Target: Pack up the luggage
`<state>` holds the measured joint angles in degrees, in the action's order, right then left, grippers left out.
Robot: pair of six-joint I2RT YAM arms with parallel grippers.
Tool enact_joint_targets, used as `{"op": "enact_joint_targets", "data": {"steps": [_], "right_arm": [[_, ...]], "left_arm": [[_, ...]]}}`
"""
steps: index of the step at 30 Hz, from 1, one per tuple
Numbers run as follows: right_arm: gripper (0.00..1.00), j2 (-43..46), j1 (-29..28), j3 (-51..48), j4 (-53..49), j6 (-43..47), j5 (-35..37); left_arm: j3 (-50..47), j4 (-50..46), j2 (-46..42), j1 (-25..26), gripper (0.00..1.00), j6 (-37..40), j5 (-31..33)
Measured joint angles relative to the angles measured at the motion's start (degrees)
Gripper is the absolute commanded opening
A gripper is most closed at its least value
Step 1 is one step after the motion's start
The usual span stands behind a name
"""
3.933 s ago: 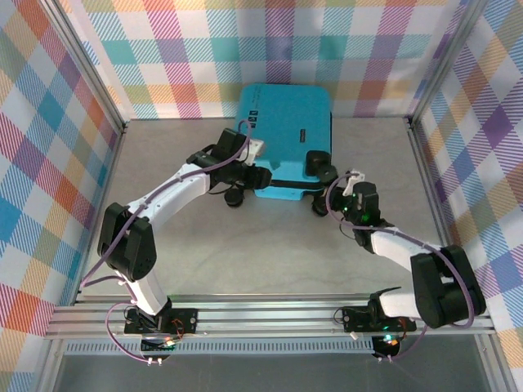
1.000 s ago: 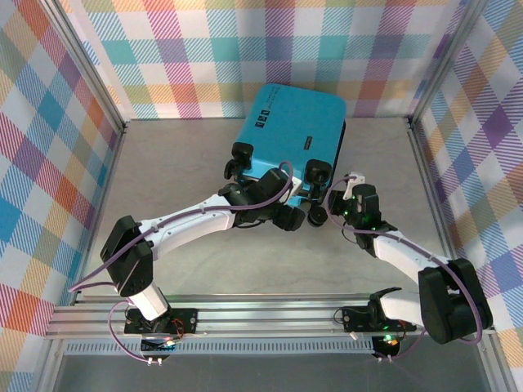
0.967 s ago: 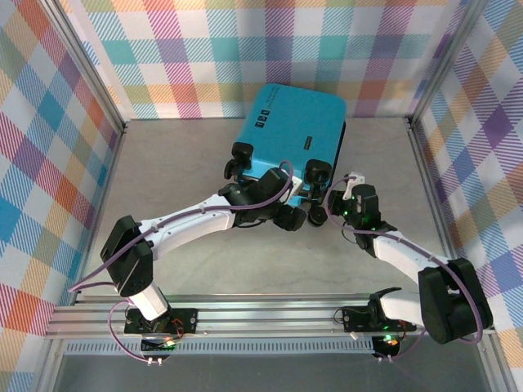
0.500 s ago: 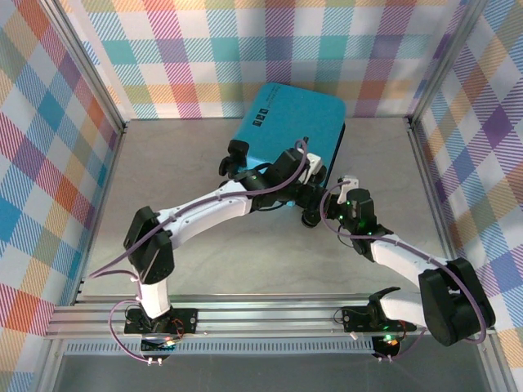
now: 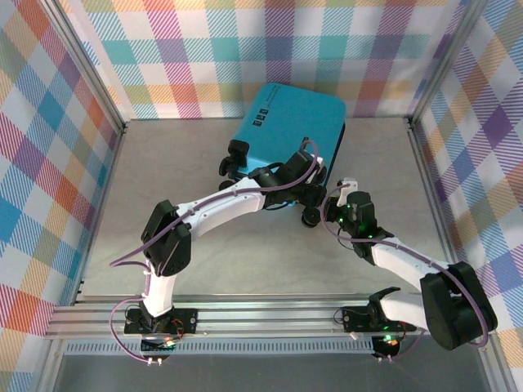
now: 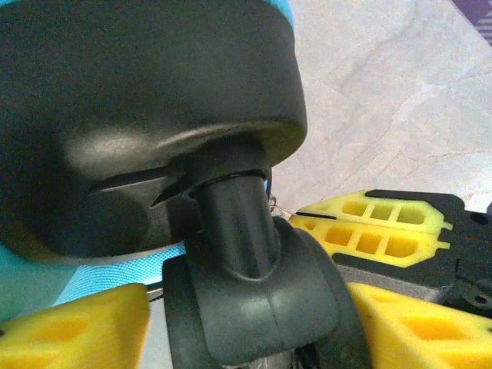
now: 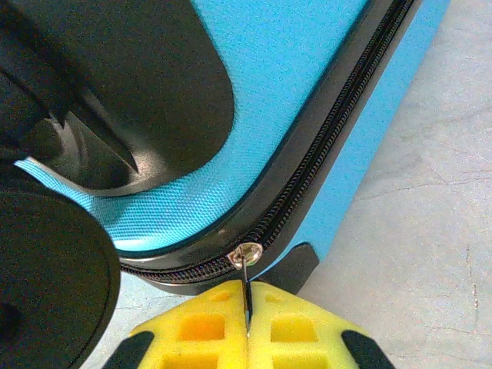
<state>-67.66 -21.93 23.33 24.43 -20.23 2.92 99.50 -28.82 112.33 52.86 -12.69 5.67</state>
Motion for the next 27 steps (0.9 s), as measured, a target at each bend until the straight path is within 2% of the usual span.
{"op": "enact_joint_targets", "data": {"steps": [5, 13, 27], "right_arm": [[0.0, 0.0, 0.0, 0.0, 0.0, 0.2, 0.1], [0.0, -0.6, 2.7, 0.6, -0.1, 1.1, -2.6], [0.0, -9.3, 8.3, 7.5, 0.1, 1.5, -5.6]], "left_arm": [[-0.6, 1.0, 0.0, 0.4, 0.55, 1.2, -0.5], [-8.5, 5.2, -3.0, 0.7, 0.53, 3.0, -0.9], [-23.0, 8.5, -15.3, -0.2, 0.51, 4.7, -1.2]]}}
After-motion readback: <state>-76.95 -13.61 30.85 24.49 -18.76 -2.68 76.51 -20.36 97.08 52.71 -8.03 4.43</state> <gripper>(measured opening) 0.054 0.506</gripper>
